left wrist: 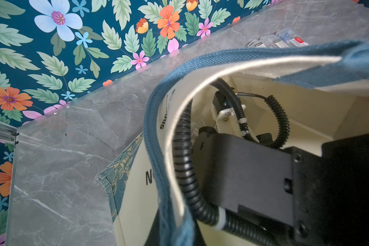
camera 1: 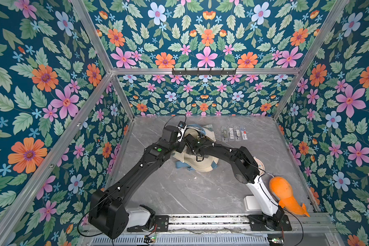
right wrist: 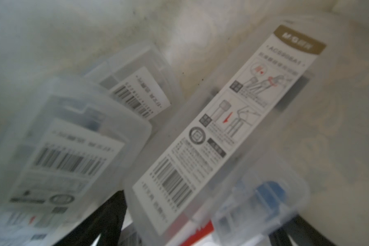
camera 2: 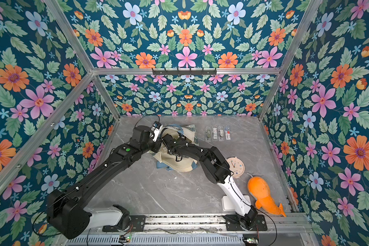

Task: Take out the compass set from the canvas bag
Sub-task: Pick up the compass set from the canvas bag.

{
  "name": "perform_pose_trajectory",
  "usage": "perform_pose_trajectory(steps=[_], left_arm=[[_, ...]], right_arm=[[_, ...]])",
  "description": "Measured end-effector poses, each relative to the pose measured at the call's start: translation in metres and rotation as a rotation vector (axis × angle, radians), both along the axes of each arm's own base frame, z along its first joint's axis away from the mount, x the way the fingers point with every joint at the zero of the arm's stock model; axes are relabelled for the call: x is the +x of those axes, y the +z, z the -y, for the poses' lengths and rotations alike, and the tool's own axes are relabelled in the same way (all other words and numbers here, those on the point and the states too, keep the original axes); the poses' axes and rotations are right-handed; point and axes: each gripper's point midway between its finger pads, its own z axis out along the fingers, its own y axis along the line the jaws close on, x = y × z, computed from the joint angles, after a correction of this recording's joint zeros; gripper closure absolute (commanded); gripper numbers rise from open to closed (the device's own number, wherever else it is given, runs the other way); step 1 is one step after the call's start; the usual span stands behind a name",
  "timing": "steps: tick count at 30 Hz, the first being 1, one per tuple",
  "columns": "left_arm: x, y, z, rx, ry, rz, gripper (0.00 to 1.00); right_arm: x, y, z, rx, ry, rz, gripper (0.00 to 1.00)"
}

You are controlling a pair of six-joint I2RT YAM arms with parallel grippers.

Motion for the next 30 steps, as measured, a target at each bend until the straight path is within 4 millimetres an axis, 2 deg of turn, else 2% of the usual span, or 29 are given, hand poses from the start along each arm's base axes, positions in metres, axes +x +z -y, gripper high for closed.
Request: perform_pose_trajectory(steps=[7,15,25,30], left_arm=[[-0.001,-0.001,0.001,-0.001,-0.008,-0.006,1.0],[-0.004,-0.001,0.007,-0.016,-0.039,-0.014,1.0],[-0.003,0.004,0.011,-0.036,-0.053,0.001,1.0],[-0.002,0.005,0.012,-0.04,-0.054,0.007,1.0]], right_arm=[[-0.007,0.001,0.007,-0.025,0.015,-0.016,0.2],[-0.017,0.01,0.013,-0.027,0.043,-0.031,0.51],[-0.023,0.026,0.012,-0.012,0.09,-0.031,0.7],[-0.026,0.035,0.009,0.001,0.112,-0.029,0.74]])
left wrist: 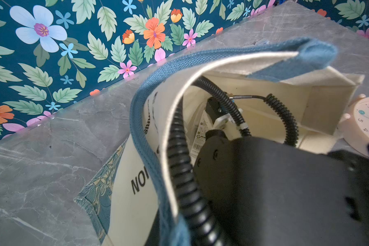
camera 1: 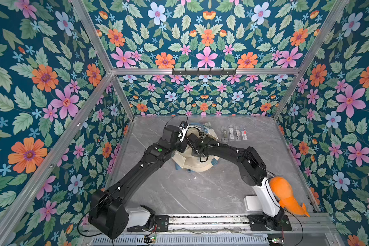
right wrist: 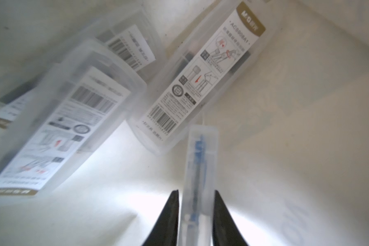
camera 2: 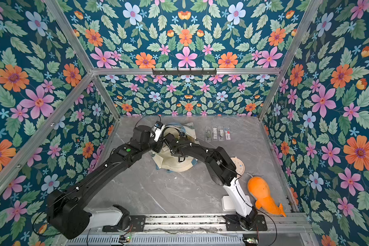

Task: Take out the compass set from the canvas bag
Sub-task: Pick up the compass set from the canvas bag.

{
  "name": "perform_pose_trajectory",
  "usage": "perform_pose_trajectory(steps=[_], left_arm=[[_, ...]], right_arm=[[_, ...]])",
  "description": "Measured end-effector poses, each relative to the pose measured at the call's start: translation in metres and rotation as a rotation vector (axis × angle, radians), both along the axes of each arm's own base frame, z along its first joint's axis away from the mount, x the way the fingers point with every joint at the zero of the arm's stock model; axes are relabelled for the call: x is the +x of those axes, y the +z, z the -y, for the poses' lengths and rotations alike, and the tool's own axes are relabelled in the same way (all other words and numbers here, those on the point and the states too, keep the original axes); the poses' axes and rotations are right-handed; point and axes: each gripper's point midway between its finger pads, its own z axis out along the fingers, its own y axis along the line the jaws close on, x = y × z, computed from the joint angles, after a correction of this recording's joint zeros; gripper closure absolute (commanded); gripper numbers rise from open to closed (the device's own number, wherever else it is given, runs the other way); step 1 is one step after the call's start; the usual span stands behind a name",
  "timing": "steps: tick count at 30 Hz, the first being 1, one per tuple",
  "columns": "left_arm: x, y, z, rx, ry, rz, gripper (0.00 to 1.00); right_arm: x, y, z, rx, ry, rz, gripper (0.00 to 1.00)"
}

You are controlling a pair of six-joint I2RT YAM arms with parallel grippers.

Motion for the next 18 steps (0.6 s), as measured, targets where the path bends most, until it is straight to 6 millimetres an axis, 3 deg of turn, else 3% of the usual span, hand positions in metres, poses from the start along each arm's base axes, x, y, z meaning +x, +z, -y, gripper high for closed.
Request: perform_pose_trajectory(steps=[8,18], left_arm=[[0.001,0.001,0.001,-0.003,-0.001,0.005,1.0],[-0.001,0.0,0.003,0.002,-0.013,0.003,1.0]], right_arm=[[-0.005,0.013,-0.003,0.016,0.035,0.003,0.79],[-0.011,0.01,-0.007,0.029,0.088,-0.015,0.82]])
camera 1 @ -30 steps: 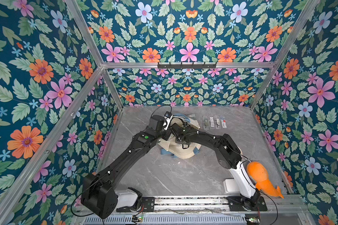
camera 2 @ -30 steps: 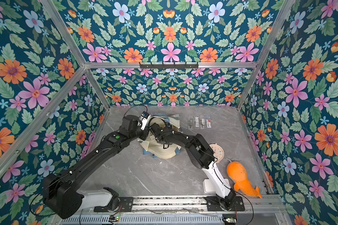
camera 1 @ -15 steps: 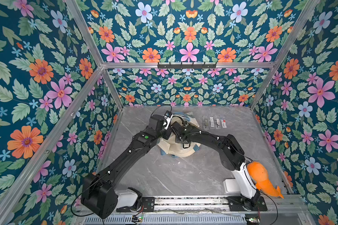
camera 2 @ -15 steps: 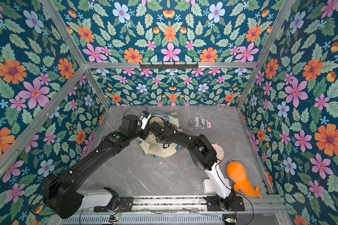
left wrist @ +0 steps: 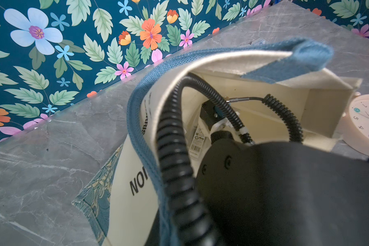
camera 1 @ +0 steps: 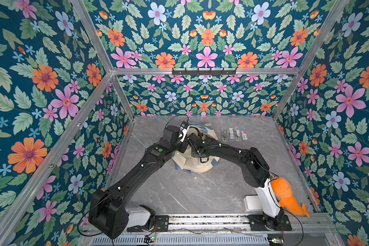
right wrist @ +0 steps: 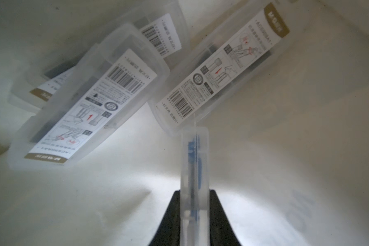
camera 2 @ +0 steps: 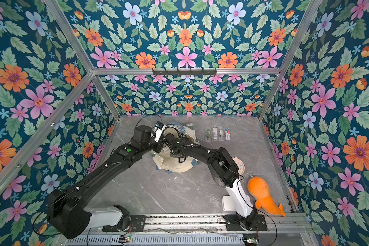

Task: Take out the compass set from the canvas bag
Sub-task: Pick up the compass set from the canvas bag.

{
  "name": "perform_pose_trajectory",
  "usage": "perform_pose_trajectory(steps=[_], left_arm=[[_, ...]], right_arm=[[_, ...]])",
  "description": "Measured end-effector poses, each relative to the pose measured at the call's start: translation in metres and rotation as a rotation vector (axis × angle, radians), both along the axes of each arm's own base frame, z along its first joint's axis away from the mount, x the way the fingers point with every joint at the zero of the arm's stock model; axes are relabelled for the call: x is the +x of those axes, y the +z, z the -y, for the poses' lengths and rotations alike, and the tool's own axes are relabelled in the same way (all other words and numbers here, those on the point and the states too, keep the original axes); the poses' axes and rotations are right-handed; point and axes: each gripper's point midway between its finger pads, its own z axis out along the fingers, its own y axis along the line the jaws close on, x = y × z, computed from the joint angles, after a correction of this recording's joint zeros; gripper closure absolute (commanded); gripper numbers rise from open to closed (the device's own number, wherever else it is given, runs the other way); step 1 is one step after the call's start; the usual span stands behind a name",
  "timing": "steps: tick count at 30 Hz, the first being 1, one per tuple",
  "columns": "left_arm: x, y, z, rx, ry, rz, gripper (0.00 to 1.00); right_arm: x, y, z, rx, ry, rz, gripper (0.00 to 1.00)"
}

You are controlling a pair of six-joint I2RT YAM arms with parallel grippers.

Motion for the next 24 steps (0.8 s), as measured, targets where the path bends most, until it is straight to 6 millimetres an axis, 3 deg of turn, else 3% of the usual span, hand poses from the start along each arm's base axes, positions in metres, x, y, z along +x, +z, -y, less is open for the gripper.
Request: perform_pose_trajectory(steps=[6,11,17,24], left_arm=[[0.001,0.003,0.002,-0.008,-0.002,0.01,1.0],[0.001,0.005,0.004,-0.016,-0.011,0.013,1.0],[-0.003,-0.001,0.005,-0.005,-0.028,-0.007,1.0],[0.0,0.0,0.006,-0.003,-0.023,-0.007,1.0]], right_arm=[[-0.014,0.042,0.001,0.058,0.07,0.03,0.83],[-0.044,0.069,0.014,0.104,0.14,0.032,0.84],[-0.063,0.119,0.018,0.23,0.211,0.123,0.84],[-0.071,0.147,0.014,0.31,0.263,0.168,0.84]])
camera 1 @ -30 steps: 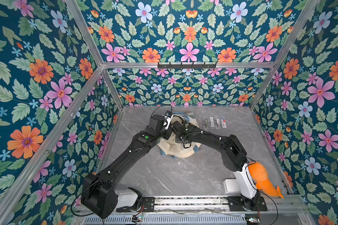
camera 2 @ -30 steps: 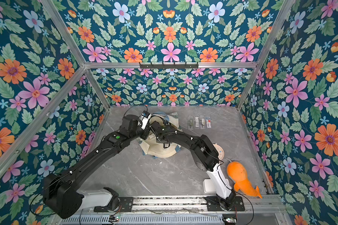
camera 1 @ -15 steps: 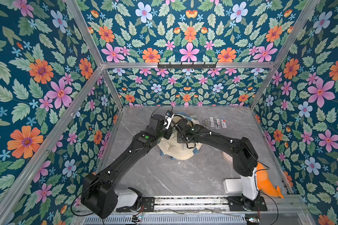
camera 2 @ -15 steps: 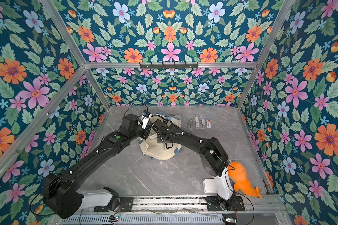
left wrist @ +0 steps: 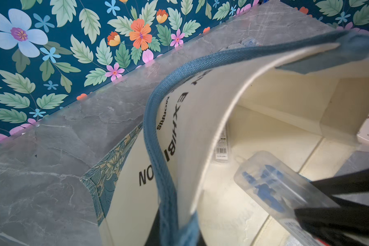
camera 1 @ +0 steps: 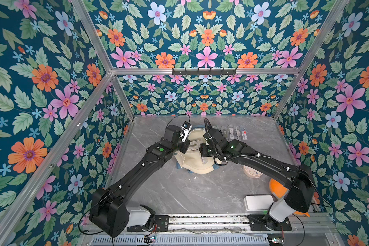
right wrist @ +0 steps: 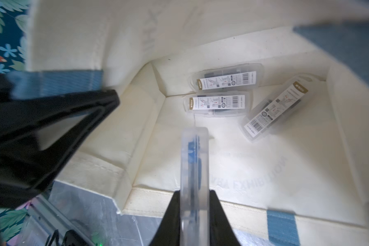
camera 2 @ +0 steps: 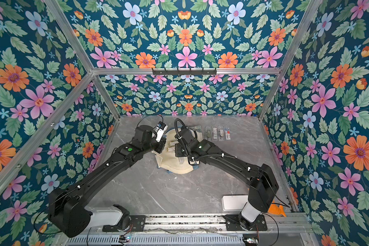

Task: Take out the compass set from the canvas bag
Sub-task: Pick up the compass set from the canvas bag, then place the compass set at the center of the board.

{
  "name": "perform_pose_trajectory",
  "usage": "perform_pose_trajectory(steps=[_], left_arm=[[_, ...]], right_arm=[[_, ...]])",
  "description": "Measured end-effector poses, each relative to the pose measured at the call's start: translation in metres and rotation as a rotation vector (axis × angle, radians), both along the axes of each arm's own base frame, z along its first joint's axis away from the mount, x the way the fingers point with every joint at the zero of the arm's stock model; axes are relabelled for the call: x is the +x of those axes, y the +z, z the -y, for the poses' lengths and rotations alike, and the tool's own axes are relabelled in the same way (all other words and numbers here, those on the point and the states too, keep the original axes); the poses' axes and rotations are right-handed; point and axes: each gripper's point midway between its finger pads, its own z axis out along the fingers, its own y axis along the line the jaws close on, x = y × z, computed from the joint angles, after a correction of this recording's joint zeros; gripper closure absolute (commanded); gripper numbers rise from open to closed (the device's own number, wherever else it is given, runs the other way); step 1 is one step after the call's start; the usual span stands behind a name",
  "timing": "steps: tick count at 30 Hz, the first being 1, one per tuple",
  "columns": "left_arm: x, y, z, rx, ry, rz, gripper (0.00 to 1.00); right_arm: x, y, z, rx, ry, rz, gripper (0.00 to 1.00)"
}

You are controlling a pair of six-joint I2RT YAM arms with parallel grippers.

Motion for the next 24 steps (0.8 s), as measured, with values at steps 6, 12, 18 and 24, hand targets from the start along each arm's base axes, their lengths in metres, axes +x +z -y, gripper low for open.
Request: perform_pose_trajectory(steps=[6,12,18,24], left_arm=[[0.004,0.002,-0.006,0.015,0.035,0.014,1.0],[0.011,0.005,-0.021,0.055,0.112,0.044,1.0],[0.02,0.01,-0.051,0.081,0.206,0.063,1.0],[0.025,0.013,-0.069,0.087,0.248,0.069,1.0]], right_arm=[[-0.014,0.028,0.011,0.052,0.031,0.048,0.83],[-0.014,0.048,0.051,0.08,-0.008,0.101,0.86],[0.002,0.051,0.105,0.099,-0.12,0.125,0.87],[0.027,0.017,0.156,0.112,-0.223,0.098,0.89]])
